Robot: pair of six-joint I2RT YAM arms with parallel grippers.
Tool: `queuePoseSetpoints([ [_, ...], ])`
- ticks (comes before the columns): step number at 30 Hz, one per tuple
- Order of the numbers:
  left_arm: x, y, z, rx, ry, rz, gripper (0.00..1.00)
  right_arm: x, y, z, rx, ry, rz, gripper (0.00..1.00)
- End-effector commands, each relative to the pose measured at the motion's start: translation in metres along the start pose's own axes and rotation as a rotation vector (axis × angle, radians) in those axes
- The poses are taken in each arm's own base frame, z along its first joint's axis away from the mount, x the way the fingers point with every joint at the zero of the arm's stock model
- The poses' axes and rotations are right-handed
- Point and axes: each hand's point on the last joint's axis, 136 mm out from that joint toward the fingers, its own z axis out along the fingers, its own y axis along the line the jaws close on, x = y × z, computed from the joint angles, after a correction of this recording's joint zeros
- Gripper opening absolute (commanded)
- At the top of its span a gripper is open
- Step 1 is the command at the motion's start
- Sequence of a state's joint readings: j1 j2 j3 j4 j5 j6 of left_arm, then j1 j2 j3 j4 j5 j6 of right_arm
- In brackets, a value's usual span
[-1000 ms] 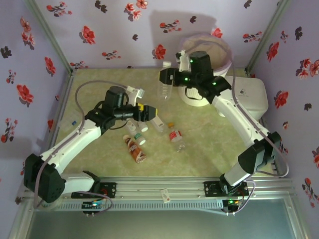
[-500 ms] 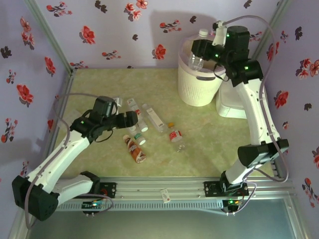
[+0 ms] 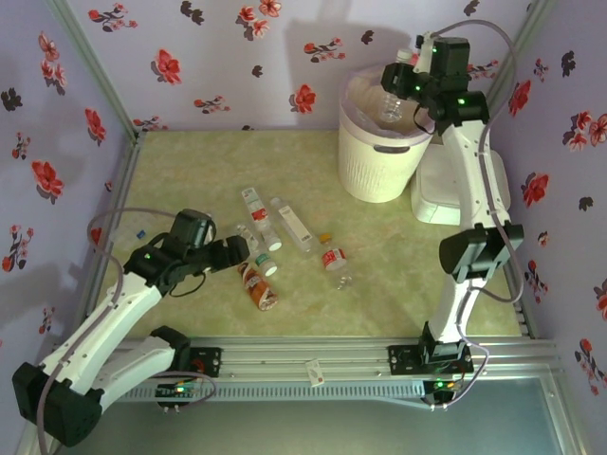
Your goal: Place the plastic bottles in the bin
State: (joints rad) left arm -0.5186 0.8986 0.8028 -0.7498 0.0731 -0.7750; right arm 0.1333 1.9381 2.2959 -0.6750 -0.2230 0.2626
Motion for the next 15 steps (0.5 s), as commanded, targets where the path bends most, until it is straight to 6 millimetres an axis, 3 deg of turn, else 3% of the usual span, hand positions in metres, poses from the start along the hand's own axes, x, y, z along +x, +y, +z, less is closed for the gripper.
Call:
queuePoseSetpoints([
  [1,0.018,0.009,0.002,-0.011,0.054,-0.090,0.86,0.013,-0.019,0.015,0.076,0.054,-0.045,0.49],
  [15,0.046,0.012,0.014,0.093,0.073,-0.222,0.87,0.090,-0.070,0.081,0.154,0.313,-0.045,0.50],
])
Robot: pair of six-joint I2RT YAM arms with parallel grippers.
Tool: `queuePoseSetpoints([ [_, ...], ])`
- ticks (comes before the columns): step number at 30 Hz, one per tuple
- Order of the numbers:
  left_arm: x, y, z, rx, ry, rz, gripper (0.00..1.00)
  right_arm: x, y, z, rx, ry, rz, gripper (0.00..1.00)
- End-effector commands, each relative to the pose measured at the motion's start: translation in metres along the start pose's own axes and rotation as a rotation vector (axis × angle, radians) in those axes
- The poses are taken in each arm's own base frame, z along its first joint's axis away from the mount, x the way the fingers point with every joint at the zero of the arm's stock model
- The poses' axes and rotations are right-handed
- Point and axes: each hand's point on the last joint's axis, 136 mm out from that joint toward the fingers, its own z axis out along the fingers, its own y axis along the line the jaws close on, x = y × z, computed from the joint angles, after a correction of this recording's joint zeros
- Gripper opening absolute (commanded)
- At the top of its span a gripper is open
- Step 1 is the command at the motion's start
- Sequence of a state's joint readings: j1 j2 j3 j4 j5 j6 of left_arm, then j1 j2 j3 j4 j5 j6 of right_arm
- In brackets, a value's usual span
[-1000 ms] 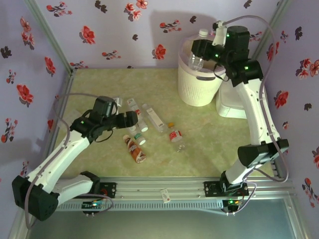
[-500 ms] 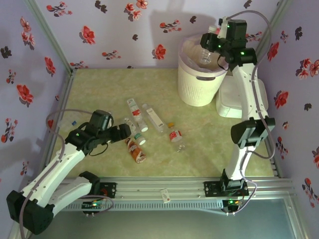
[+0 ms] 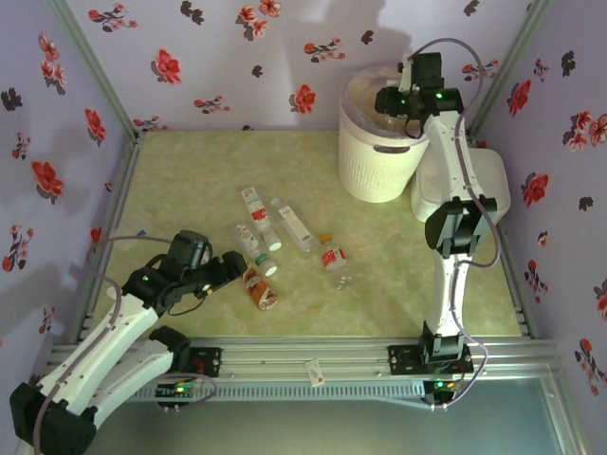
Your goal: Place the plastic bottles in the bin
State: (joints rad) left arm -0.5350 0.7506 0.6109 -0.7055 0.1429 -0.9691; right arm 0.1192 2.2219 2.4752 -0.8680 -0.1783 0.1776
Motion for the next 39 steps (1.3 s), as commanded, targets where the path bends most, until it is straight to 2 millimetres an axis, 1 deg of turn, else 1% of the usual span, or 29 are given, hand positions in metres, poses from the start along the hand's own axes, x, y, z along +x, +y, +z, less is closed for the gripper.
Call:
queuePoseSetpoints([
  [1,0.006,-0.007,0.003,0.045,0.015,-0.044,0.87,0.013,-0.011,0.009,0.034,0.058,-0.027,0.50],
  [4,0.011,-0.009,0.008,0.066,0.021,-0.069,0.87,0.026,-0.018,0.024,0.048,0.101,-0.028,0.50],
  [8,0.016,-0.003,0.013,0.046,0.034,-0.084,0.87,0.041,-0.024,0.040,0.051,0.148,-0.025,0.51],
  [13,0.018,0.003,0.014,0.026,0.033,-0.104,0.87,0.052,-0.029,0.051,0.058,0.181,-0.028,0.53],
  [17,0.022,0.002,0.019,0.033,0.040,-0.124,0.87,0.054,-0.032,0.054,0.067,0.189,-0.031,0.63],
  [20,0.022,0.002,0.022,0.035,0.036,-0.132,0.87,0.054,-0.034,0.053,0.067,0.190,-0.027,0.73],
  [22,0.023,0.003,0.023,0.032,0.037,-0.134,0.87,0.051,-0.034,0.049,0.068,0.188,-0.030,0.77],
  [25,0.024,0.003,0.024,0.031,0.036,-0.137,0.87,0.043,-0.031,0.039,0.066,0.168,-0.040,0.79],
  [28,0.025,0.002,0.028,0.034,0.038,-0.145,0.87,0.027,-0.024,0.021,0.056,0.120,-0.049,0.81],
  [33,0.027,0.000,0.035,0.035,0.047,-0.152,0.87,-0.001,-0.010,-0.021,0.041,0.029,-0.064,0.83],
  [37,0.030,-0.003,0.038,0.038,0.053,-0.171,0.86,-0.016,0.002,-0.055,0.039,-0.032,-0.088,0.83],
  [39,0.032,-0.005,0.041,0.043,0.059,-0.187,0.85,-0.022,0.009,-0.076,0.039,-0.067,-0.100,0.83],
])
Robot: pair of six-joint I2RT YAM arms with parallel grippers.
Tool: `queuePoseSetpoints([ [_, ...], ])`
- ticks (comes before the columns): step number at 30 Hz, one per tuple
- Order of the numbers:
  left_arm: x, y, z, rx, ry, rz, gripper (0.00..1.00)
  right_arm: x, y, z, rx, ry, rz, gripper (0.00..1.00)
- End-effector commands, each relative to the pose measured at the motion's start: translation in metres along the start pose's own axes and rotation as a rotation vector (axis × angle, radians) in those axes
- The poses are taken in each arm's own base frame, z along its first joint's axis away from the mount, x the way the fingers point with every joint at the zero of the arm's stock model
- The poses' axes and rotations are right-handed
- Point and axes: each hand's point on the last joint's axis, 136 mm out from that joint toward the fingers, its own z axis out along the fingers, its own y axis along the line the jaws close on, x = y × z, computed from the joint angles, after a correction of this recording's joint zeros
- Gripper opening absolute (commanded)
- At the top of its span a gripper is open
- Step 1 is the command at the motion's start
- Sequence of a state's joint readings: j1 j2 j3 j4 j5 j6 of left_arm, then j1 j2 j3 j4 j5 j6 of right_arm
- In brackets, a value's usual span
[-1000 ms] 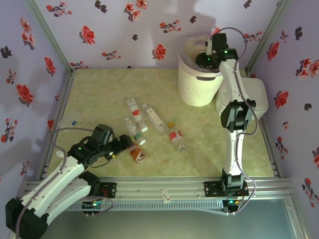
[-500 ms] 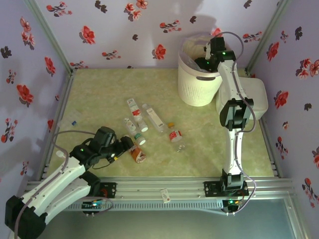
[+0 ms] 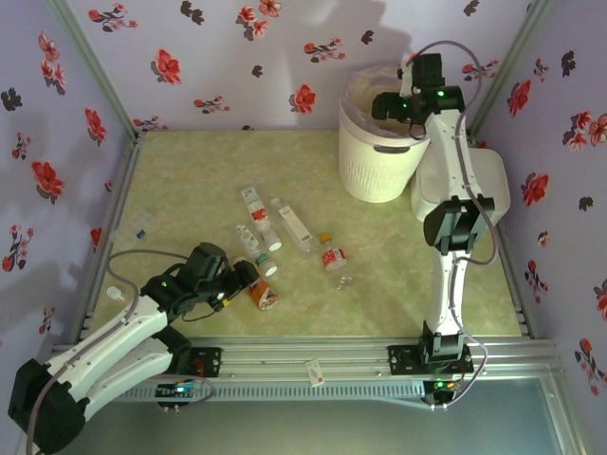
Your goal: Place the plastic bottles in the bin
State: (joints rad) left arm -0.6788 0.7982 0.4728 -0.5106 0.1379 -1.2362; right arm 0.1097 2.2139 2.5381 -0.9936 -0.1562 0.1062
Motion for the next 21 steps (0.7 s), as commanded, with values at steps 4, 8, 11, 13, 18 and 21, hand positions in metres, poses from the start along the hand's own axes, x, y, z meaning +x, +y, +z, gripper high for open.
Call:
queuePoseSetpoints([
  [4,0.008,-0.007,0.013,0.023,0.009,-0.056,0.84,-0.028,0.024,-0.088,-0.006,-0.162,-0.060,0.84],
  [8,0.027,0.000,0.019,-0.013,0.056,-0.068,0.83,-0.029,0.036,-0.116,-0.016,-0.200,-0.088,0.84],
  [11,0.033,0.005,0.022,-0.022,0.062,-0.076,0.83,-0.028,0.043,-0.133,-0.029,-0.227,-0.101,0.84],
  [13,0.034,0.005,0.026,-0.006,0.059,-0.094,0.83,-0.028,0.048,-0.142,-0.041,-0.249,-0.106,0.84],
  [18,0.041,0.003,0.044,0.018,0.066,-0.128,0.82,-0.031,0.054,-0.157,-0.055,-0.288,-0.111,0.84],
  [21,0.043,0.000,0.052,0.032,0.057,-0.133,0.82,-0.029,0.056,-0.159,-0.056,-0.283,-0.120,0.84],
])
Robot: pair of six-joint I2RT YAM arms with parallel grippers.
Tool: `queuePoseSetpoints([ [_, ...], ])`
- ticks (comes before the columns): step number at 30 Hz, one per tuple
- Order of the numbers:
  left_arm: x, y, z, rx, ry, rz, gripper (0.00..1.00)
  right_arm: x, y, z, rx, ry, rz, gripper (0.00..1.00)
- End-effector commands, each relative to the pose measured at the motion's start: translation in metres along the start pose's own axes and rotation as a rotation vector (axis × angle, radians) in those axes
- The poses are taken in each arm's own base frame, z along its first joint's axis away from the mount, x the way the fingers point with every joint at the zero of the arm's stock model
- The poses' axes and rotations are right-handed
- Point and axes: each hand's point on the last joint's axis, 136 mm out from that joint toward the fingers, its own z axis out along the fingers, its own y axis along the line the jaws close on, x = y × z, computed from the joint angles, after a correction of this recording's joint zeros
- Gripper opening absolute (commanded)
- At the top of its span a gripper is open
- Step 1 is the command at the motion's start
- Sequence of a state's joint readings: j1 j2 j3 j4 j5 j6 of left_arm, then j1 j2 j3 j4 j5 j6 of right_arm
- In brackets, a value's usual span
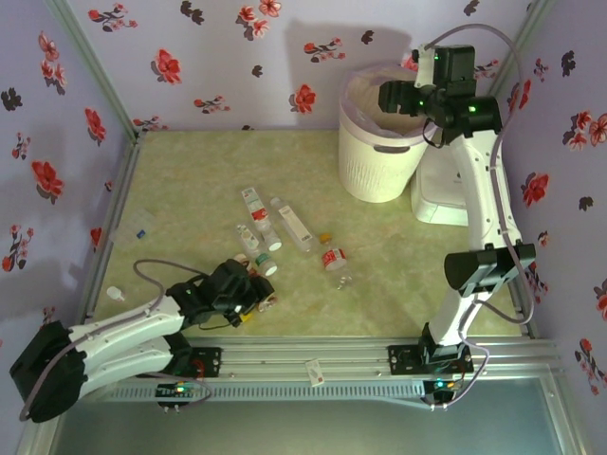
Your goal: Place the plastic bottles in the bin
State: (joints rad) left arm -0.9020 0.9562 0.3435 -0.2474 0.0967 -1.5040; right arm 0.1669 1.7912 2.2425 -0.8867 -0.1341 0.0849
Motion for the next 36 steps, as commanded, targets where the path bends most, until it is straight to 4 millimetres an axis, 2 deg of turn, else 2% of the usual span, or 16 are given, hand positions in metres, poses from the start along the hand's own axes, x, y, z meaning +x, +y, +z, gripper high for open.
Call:
queuePoseSetpoints([
  [1,-0.006,-0.013,0.007,0.063,-0.044,-0.040,0.82,-0.013,0.007,-0.018,-0.005,-0.058,-0.033,0.84],
  [5,-0.007,-0.013,0.010,0.057,-0.056,-0.039,0.80,-0.010,0.007,-0.018,-0.001,-0.047,-0.042,0.84],
  [17,-0.018,0.001,-0.002,0.033,-0.126,-0.062,0.58,-0.002,0.007,-0.018,-0.011,-0.041,-0.032,0.84],
  [24,-0.022,-0.002,-0.008,0.037,-0.151,-0.051,0.55,-0.001,0.015,-0.026,-0.044,-0.051,-0.023,0.84],
  [27,-0.030,-0.004,-0.021,0.023,-0.203,-0.020,0.52,0.001,0.025,-0.033,-0.085,-0.060,-0.014,0.84],
  [32,-0.055,-0.013,-0.052,0.037,-0.313,0.008,0.42,0.003,0.047,-0.050,-0.169,-0.087,-0.001,0.84],
  [36,-0.081,-0.024,-0.080,0.062,-0.404,0.032,0.30,0.010,0.068,-0.062,-0.256,-0.091,0.020,0.84],
])
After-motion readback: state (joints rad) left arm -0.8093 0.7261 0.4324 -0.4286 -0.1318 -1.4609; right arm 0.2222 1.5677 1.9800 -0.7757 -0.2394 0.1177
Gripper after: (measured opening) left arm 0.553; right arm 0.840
